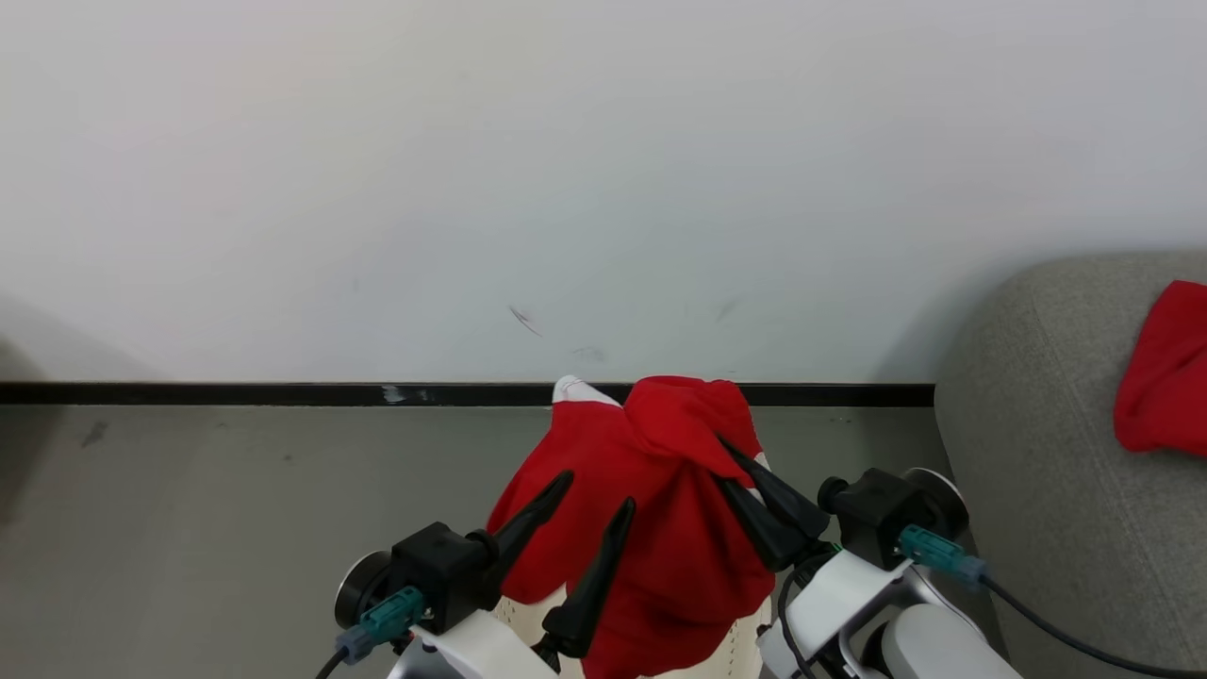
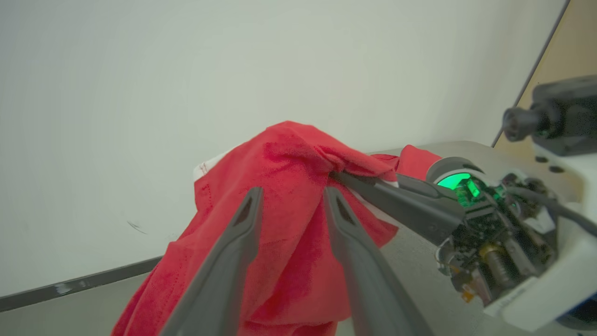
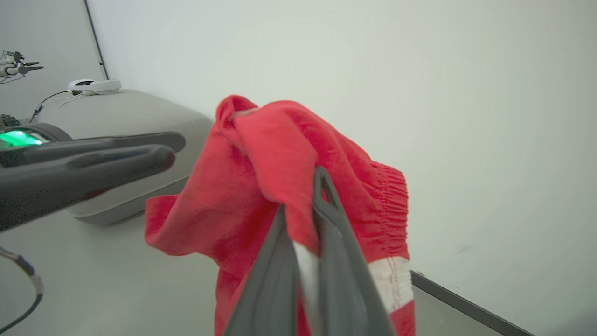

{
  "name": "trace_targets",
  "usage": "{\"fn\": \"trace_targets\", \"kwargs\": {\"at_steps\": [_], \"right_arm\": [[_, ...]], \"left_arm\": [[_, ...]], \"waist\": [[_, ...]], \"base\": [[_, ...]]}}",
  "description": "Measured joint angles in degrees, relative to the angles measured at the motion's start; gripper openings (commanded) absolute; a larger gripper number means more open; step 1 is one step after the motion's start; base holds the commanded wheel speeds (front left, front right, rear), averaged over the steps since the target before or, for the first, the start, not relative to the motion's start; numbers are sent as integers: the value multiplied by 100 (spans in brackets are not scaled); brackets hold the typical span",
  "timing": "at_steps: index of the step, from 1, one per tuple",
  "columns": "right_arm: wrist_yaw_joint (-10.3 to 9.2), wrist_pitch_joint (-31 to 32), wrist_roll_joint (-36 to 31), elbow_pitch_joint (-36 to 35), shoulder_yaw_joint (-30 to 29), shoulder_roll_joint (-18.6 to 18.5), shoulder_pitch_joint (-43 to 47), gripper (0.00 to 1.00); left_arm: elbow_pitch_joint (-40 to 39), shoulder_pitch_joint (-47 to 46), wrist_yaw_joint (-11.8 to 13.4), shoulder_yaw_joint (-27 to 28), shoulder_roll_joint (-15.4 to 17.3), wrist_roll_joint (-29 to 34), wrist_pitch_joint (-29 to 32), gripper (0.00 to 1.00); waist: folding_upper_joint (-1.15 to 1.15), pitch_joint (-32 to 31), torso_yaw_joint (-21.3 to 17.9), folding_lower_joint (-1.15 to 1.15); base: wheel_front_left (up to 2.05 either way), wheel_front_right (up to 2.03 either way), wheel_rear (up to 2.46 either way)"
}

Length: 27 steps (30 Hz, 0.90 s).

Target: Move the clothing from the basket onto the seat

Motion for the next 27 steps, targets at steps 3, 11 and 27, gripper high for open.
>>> {"fn": "trace_targets", "kwargs": {"at_steps": [3,11,27], "right_arm": [[-1,0,-57,-19,-207,-65,30,0],[-1,0,-325,-193,-697,-65,262,0],[-1,0,-985,-710,-1603,-41,715,0]], "left_arm": [[3,73,-4,-18,67,1,0,100],[14,85,-71,-151,89,-1,0,100],[156,85,-299,-333,63,-79,-18,100]], "waist": [[0,18,-92,0],[0,80,-394,0],[0,245,-1257,0]], "base": [[0,0,0],[0,0,0],[0,0,0]]}}
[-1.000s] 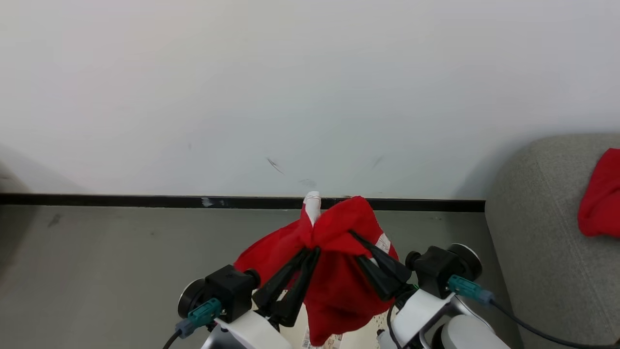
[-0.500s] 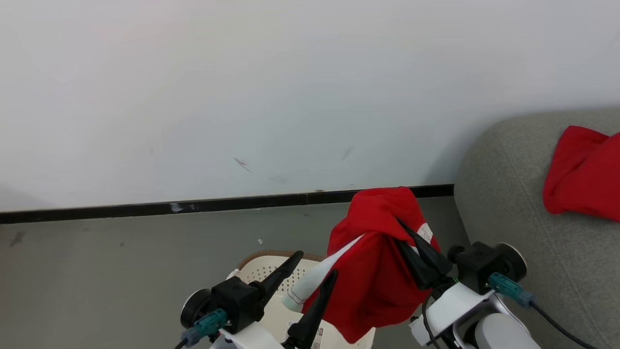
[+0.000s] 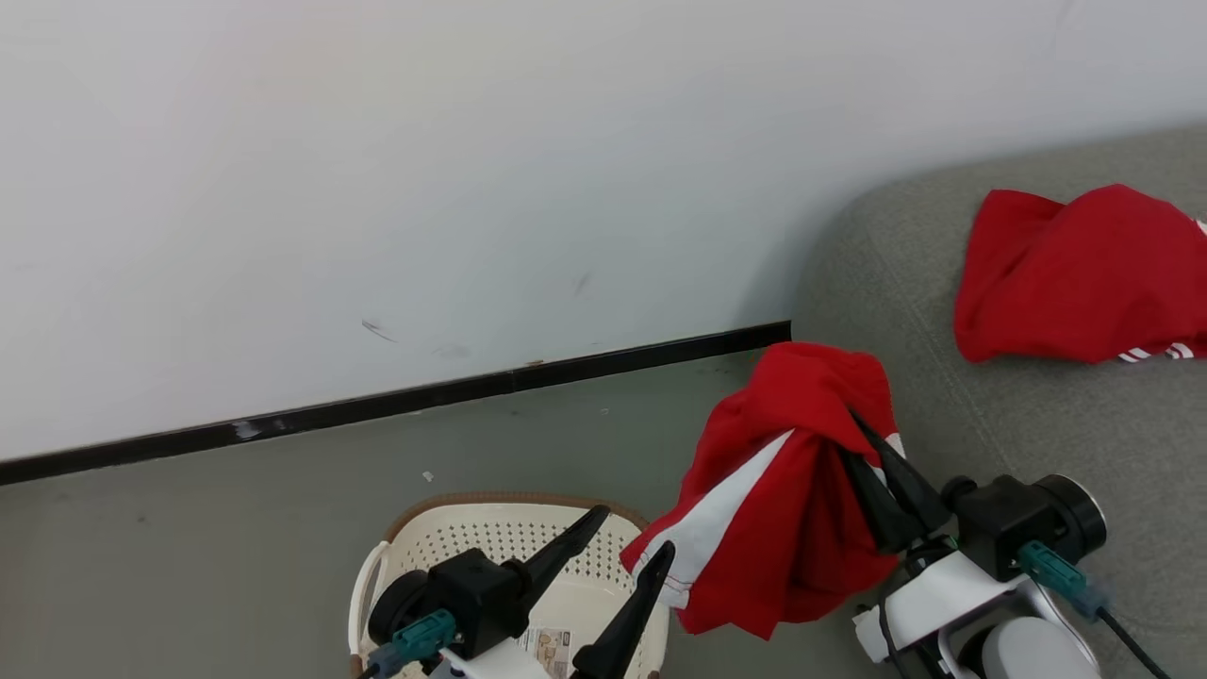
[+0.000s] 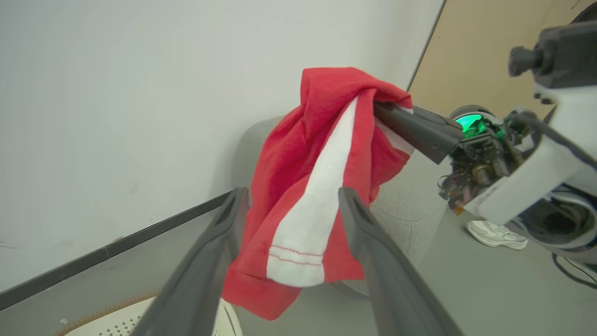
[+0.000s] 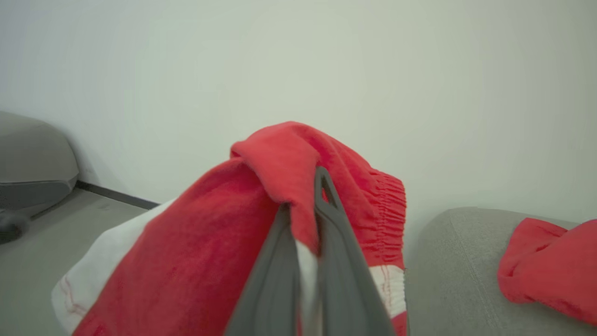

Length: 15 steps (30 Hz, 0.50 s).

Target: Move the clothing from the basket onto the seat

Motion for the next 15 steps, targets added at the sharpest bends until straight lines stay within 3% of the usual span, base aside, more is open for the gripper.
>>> {"fn": "trace_targets", "kwargs": {"at_steps": [15], "right_arm": [[1,0,-180,-199,-485,-70,281,0]], "left_arm": [[12,-1,-19,21,19,20,-197,100]], "waist": [[0,225,-799,0]], "base": [[0,0,0]]}}
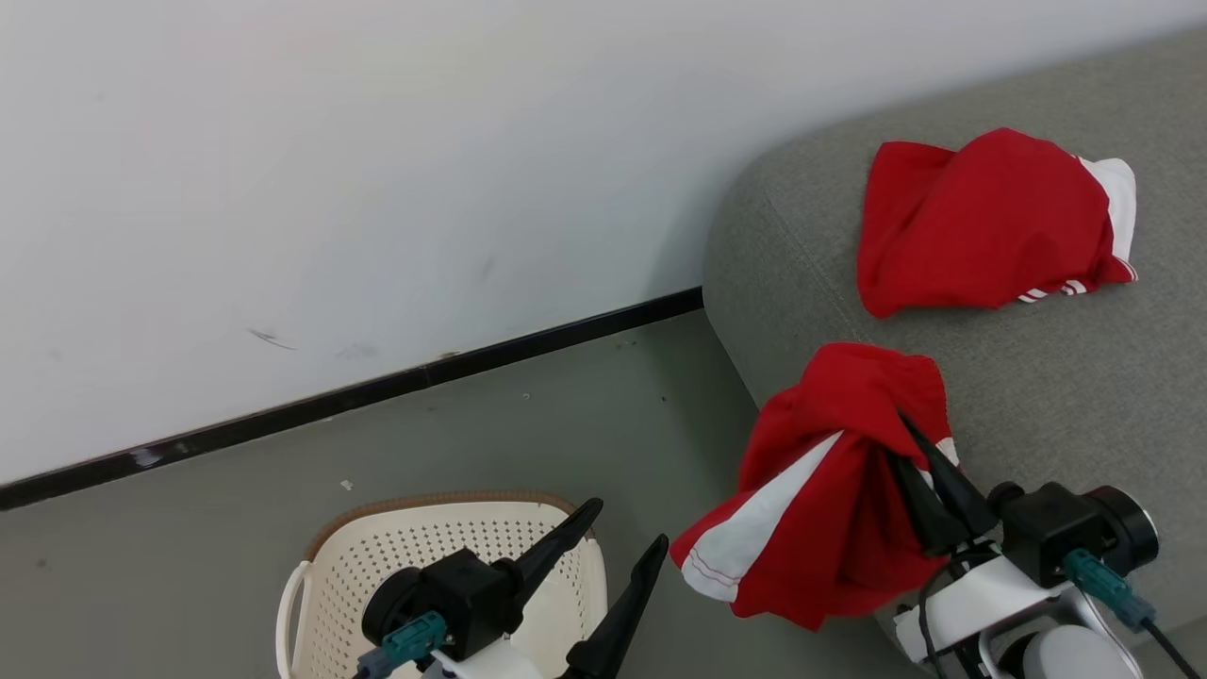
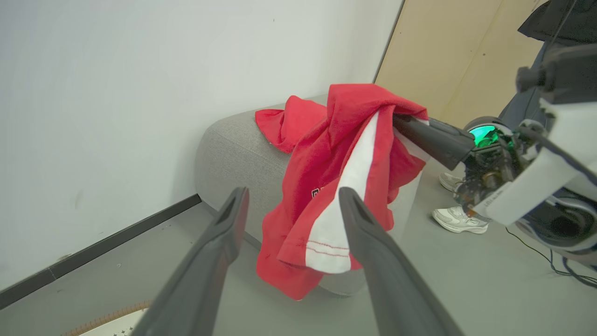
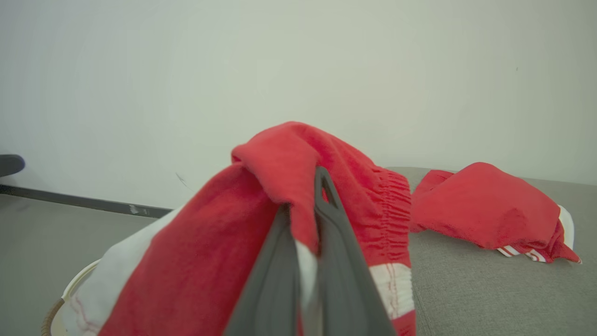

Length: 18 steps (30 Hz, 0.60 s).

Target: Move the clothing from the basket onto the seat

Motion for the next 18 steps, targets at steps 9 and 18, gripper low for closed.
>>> {"fn": "trace_targets", "kwargs": {"at_steps": [9,18], "right_arm": [[-1,0,255,176,-264,-342,-945,0],[-4,60,991,662,-1055,-394,-1944,0]], "left_arm": [[-94,3,68,81,101,108,1,100],[-271,122,199,114,207,201,4,100]], "waist": [[0,324,-293,0],[0,728,-268,0]], "base": [[0,0,0],[0,0,0]]}}
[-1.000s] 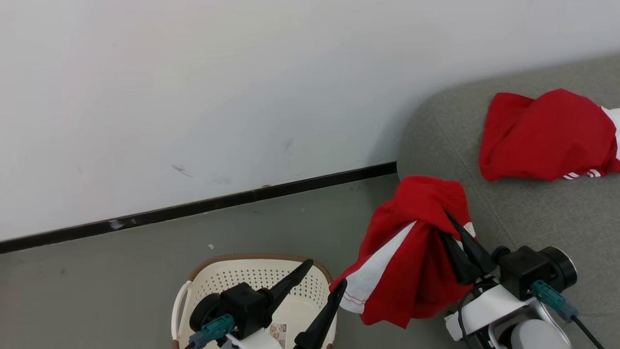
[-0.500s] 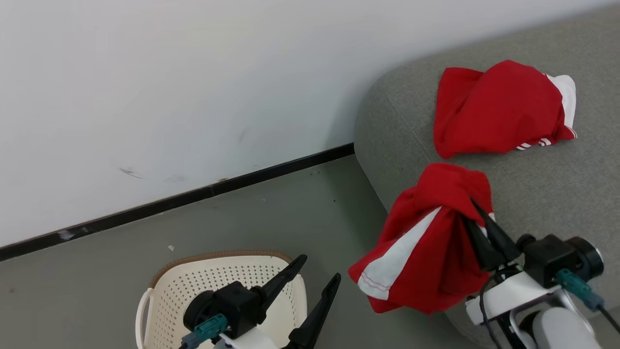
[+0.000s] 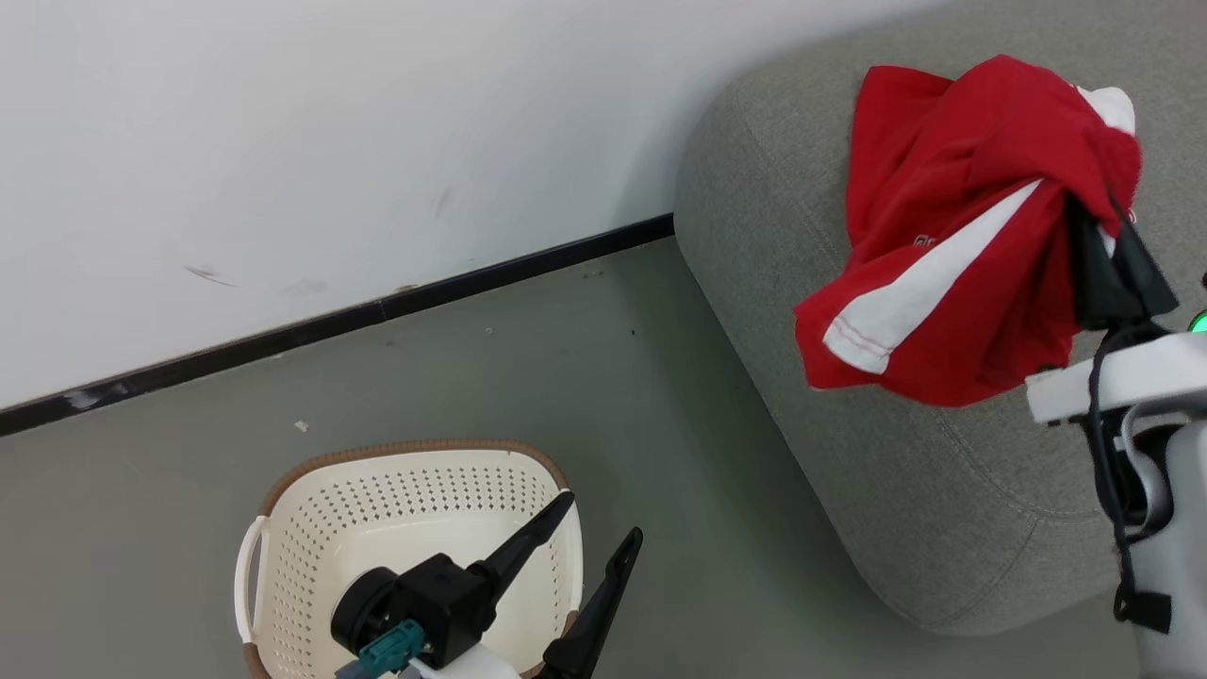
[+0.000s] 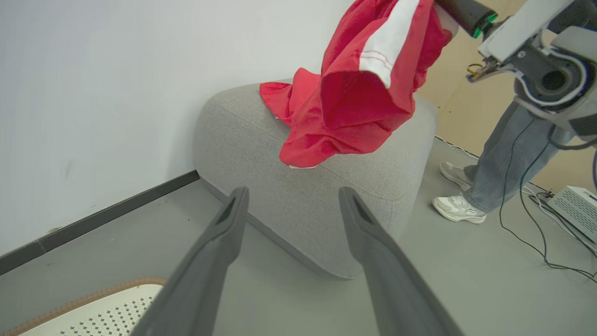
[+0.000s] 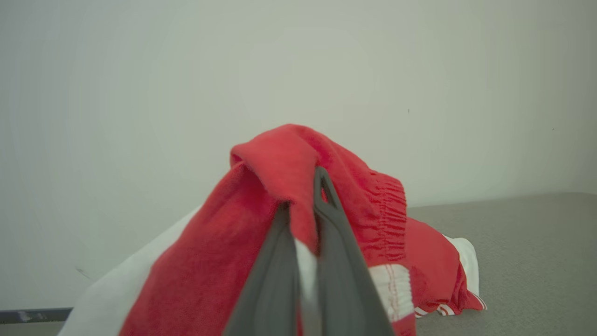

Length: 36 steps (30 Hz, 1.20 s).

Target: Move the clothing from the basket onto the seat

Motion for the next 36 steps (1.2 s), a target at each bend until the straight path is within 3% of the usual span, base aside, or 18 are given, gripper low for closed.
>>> {"fn": "trace_targets", "kwargs": {"at_steps": [7,15,25,36], "right_arm": [[-1,319,802,426,-781,114,-1032,0],[-1,691,1128,832,-1937,-255,-2349,0],[-2,1098,960,1727,-3186,-723,-3362,0],[-2,1167,553,2131,-3526,-935,-4047,0]], "left_arm": [[-172,3,116,107,75,53,7,100],[-336,2,166,199,180,64,54,100],[-495,2,165,185,255,114,159,100],[-670,-31,163,292,411,179,237,100]], "waist": [[0,329,162,0],[0,657,372,0],[0,1136,687,0],[0,1673,1002,0]], "base": [[0,0,0],[0,0,0],[0,0,0],[0,0,0]]}}
